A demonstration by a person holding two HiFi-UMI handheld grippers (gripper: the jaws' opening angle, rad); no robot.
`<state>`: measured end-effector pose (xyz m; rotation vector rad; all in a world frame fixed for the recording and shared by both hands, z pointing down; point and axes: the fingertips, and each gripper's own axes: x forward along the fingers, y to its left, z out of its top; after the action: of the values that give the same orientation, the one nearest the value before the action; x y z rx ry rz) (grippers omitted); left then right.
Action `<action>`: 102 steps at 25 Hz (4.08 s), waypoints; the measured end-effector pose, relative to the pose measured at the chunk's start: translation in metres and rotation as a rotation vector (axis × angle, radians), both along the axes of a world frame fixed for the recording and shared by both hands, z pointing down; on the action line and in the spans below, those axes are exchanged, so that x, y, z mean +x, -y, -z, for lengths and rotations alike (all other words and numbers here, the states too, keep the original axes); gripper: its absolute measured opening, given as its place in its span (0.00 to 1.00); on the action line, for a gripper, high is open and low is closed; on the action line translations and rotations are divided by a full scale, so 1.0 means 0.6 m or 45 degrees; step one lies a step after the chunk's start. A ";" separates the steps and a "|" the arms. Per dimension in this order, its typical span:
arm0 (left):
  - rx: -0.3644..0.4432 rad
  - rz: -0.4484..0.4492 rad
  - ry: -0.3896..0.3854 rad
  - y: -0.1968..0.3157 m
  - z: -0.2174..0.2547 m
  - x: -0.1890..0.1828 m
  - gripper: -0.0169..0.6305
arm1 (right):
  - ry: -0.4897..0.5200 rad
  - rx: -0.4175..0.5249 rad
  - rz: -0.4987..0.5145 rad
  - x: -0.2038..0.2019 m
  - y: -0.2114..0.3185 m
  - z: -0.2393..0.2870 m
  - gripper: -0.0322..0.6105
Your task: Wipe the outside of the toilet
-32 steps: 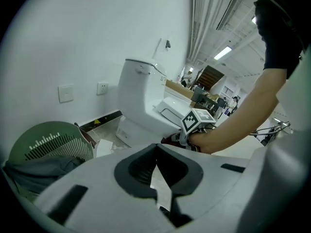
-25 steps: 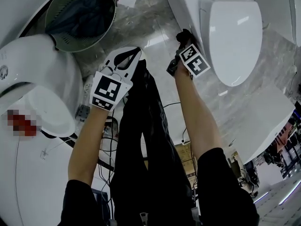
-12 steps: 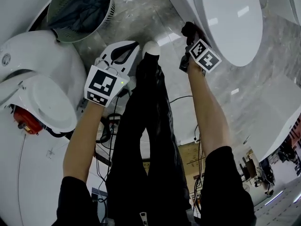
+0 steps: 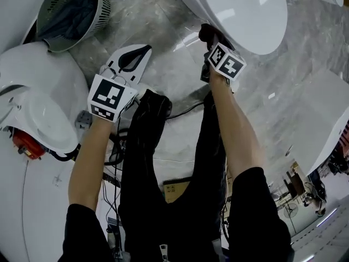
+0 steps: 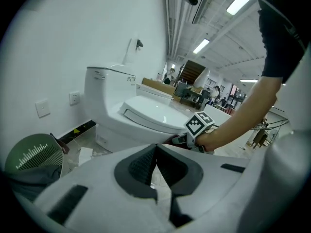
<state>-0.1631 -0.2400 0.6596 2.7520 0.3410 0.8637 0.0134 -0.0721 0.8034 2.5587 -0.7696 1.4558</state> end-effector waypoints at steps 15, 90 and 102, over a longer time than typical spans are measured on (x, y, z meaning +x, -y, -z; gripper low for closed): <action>0.007 0.127 0.028 -0.133 0.029 0.084 0.03 | 0.039 -0.056 0.226 0.045 -0.162 -0.016 0.14; 0.384 0.429 -0.543 -0.285 0.940 0.148 0.03 | -0.815 0.683 0.759 0.067 -0.219 1.188 0.14; 0.382 0.425 -0.542 -0.304 0.931 0.128 0.03 | -0.806 0.678 0.765 0.041 -0.234 1.173 0.14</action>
<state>-0.0863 -0.0576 0.1012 3.1292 -0.1956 0.2585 0.0377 0.0684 0.0997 2.4992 -1.7389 0.2568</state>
